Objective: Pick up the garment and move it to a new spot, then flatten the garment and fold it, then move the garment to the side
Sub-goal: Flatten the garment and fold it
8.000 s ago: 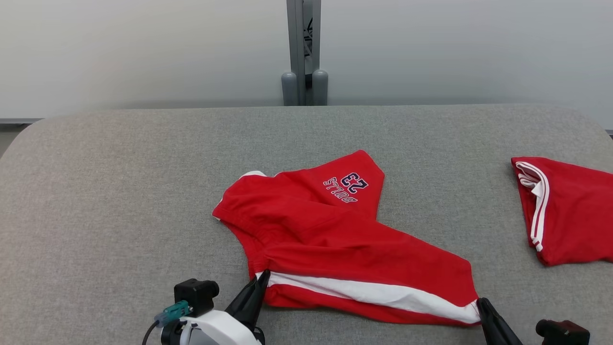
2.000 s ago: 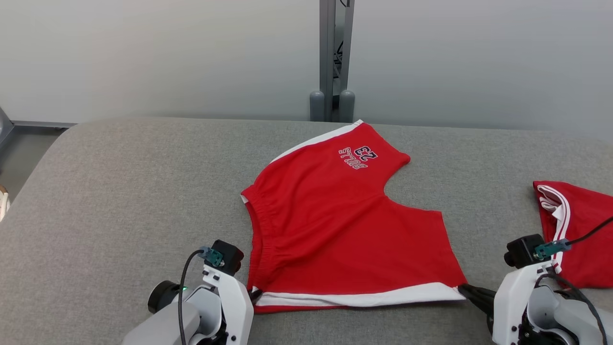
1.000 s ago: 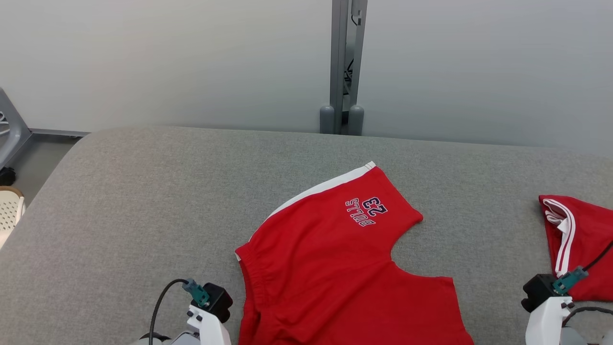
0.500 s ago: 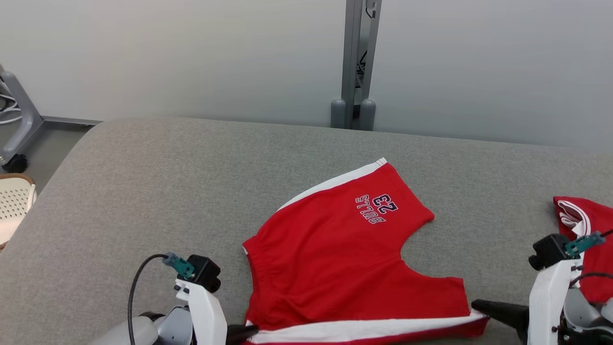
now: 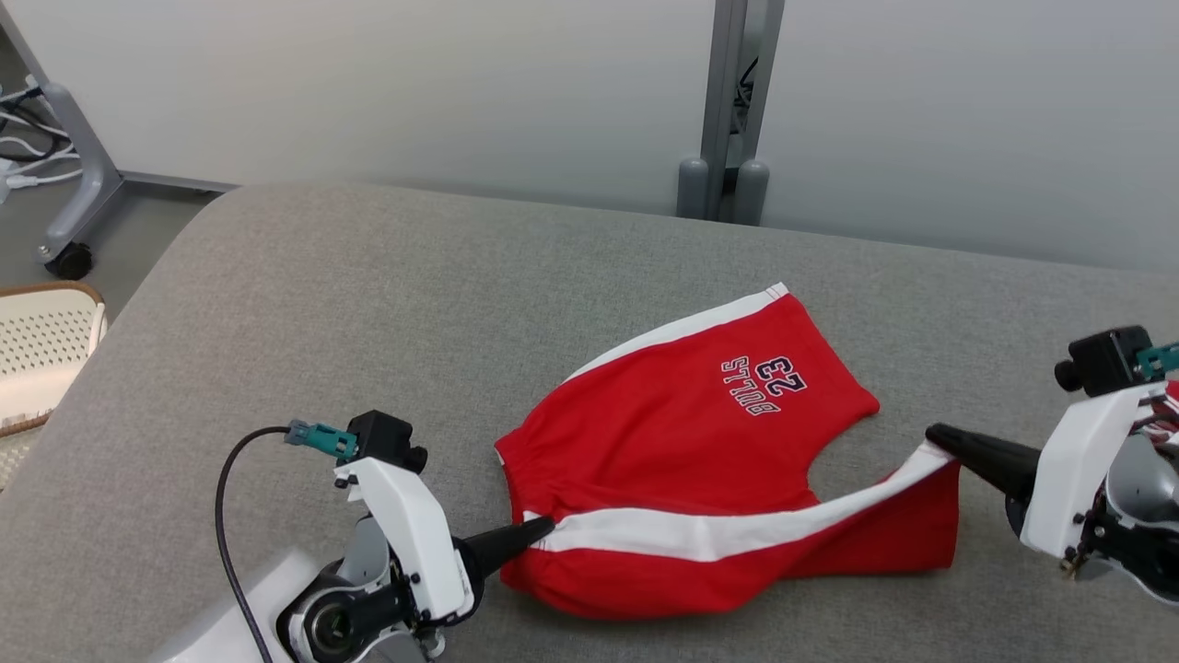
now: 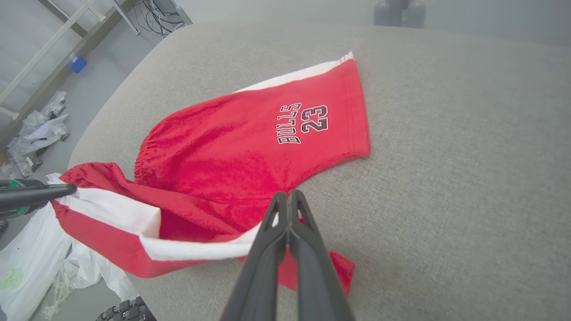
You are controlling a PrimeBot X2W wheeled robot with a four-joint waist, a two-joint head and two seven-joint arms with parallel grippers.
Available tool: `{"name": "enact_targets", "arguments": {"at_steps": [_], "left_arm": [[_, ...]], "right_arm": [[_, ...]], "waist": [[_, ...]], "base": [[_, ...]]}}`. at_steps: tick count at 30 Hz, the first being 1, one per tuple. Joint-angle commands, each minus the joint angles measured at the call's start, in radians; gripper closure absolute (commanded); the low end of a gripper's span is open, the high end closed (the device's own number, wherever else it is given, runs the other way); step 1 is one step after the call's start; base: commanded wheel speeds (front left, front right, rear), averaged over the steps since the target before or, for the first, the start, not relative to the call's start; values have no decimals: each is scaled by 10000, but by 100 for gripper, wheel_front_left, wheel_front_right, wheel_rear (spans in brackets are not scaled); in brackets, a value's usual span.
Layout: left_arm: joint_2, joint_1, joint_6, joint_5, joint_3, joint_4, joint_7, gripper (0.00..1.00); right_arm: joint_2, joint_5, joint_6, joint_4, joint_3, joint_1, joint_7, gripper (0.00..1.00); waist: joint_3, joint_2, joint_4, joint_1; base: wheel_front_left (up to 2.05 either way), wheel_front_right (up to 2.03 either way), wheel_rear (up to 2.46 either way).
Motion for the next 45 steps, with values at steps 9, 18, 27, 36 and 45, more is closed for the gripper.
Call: {"name": "enact_targets", "arguments": {"at_steps": [9, 18, 27, 36, 45], "left_arm": [[-989, -575, 117, -1838, 1296, 849, 152, 100], [-2058, -1309, -28, -2927, 2414, 2233, -210, 100], [-3018, -1962, -498, -3271, 2947, 3712, -527, 100], [-3525, -2146, -832, -3126, 2864, 4543, -608, 100], [-3860, -2340, -1055, -3139, 2821, 4653, -778, 100]], "right_arm": [[259, -508, 3, 739, -146, -1534, -62, 100], [638, -768, 3, 1600, -17, -2908, -146, 100], [947, -824, 2, 2493, 413, -4052, -378, 100], [1020, -684, 3, 3401, 655, -4613, -433, 100], [904, -883, 2, 3858, 1012, -5205, -529, 100]], "waist": [[1138, 0, 449, 0], [2065, 0, 739, 0], [2710, 0, 1253, 0], [2961, 0, 1777, 0], [3388, 0, 2268, 0]], "base": [[0, 0, 0], [0, 0, 0], [0, 0, 0], [0, 0, 0], [0, 0, 0]]}}
